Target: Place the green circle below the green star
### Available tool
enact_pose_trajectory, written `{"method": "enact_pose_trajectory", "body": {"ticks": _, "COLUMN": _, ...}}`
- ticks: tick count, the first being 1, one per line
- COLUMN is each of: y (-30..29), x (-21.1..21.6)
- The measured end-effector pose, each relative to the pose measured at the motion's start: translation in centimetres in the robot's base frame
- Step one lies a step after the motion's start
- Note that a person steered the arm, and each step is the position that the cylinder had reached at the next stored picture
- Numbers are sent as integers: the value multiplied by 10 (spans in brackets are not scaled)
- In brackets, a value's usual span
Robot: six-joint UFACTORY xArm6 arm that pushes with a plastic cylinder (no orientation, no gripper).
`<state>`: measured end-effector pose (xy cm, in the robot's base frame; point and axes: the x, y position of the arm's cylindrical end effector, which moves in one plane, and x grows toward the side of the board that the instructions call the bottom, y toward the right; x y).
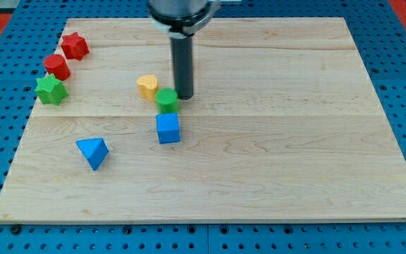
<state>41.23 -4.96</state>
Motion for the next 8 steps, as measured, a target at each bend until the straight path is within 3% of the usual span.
{"method": "enact_pose_trajectory", "body": {"ticks": 1, "y": -6, "x": 21}}
{"method": "enact_pose_trajectory", "body": {"ticks": 3, "y": -168, "x": 21}}
{"method": "enact_pose_trajectory", "body": {"ticks": 4, "y": -84, "x": 22}}
{"method": "enact_pose_trajectory", "body": {"ticks": 5, "y": -60, "x": 56}}
{"method": "enact_pose_trajectory", "body": {"ticks": 6, "y": -125, "x": 78}}
{"method": "enact_pose_trajectory", "body": {"ticks": 8, "y": -192, "x": 61}}
